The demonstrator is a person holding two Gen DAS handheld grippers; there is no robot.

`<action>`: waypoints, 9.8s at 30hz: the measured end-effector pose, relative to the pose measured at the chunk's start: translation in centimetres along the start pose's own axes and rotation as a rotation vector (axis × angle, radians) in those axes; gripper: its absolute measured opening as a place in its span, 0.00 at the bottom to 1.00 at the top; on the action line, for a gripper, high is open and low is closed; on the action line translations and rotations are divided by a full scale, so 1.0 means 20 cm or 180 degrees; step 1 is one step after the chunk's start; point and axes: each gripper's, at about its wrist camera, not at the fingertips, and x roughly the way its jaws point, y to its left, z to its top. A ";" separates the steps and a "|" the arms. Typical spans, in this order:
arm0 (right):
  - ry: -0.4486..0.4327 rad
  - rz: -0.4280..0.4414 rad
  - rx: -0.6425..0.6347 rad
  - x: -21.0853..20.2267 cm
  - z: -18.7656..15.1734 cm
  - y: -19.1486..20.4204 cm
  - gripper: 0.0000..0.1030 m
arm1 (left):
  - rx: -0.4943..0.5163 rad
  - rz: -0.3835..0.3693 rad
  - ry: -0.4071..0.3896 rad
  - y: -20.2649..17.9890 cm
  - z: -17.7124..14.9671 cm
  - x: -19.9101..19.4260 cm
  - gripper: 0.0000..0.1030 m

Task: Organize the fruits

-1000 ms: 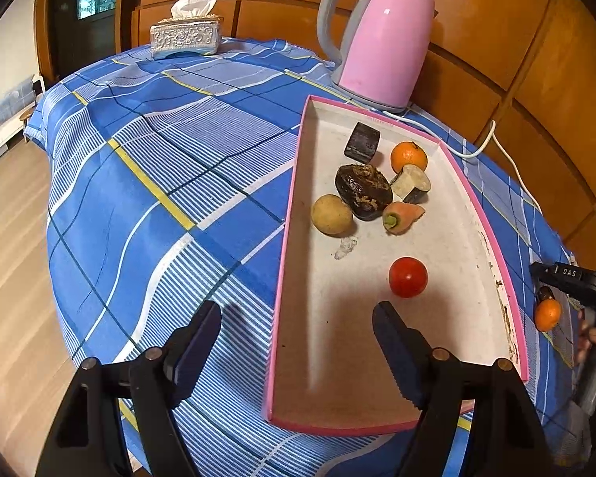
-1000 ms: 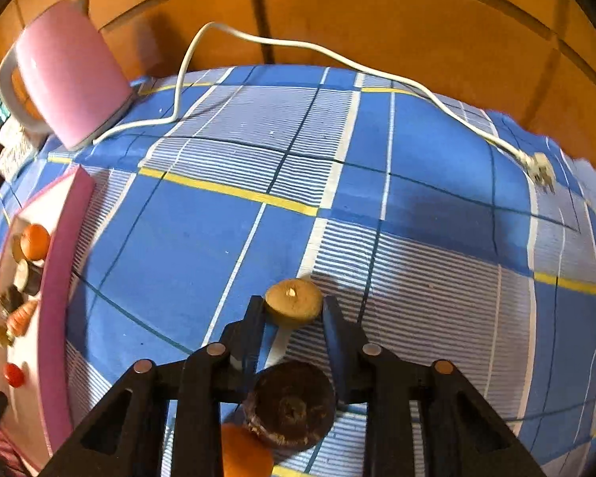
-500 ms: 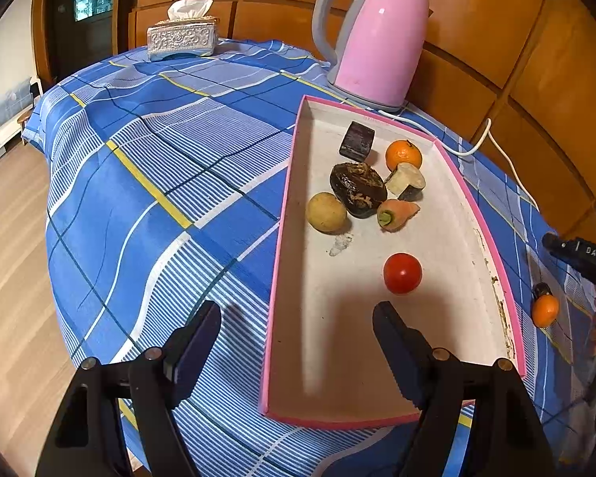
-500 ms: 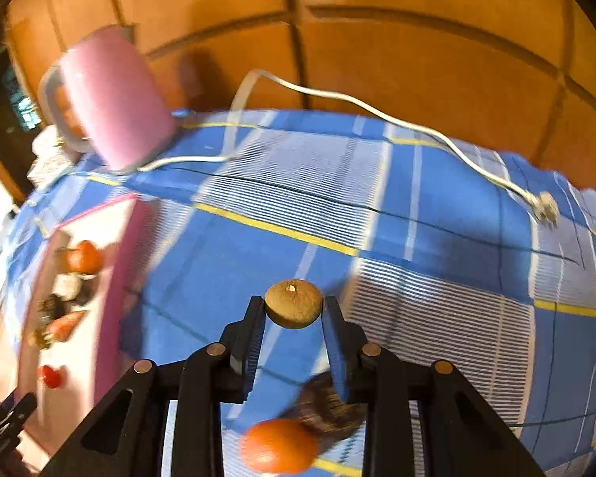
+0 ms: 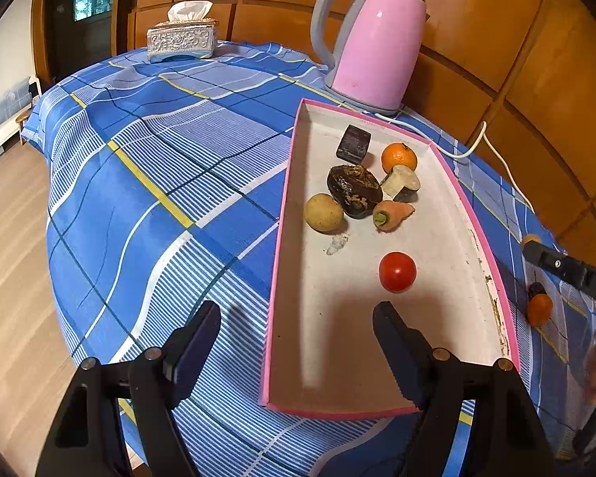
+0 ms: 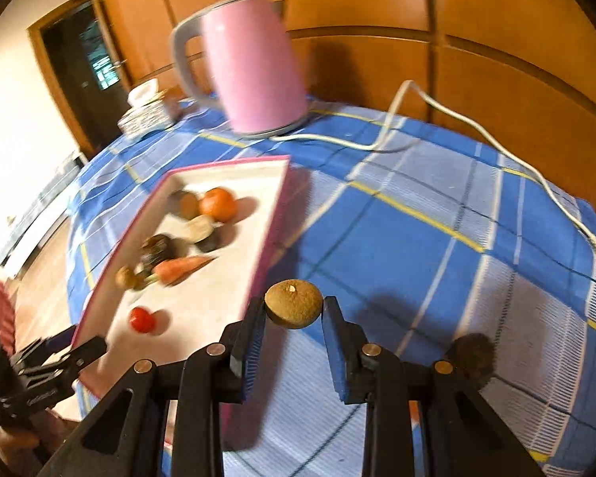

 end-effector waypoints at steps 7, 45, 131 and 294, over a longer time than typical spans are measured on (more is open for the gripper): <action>0.0094 0.0227 -0.0226 0.05 -0.01 0.18 0.28 | -0.0020 -0.0012 -0.0003 0.00 0.00 -0.01 0.77; -0.0210 -0.0348 0.0457 -0.19 -0.17 -0.09 0.39 | 0.0024 -0.0047 0.0011 -0.02 0.00 -0.01 0.77; -0.0484 -0.2670 0.2206 -0.48 -0.85 -0.98 0.48 | 0.2033 -0.1193 0.0774 -1.43 -0.05 0.38 0.78; -0.0065 -0.1086 0.0597 0.07 -0.28 -0.49 0.42 | 0.0221 -0.0067 -0.0080 -0.15 0.10 -0.05 0.75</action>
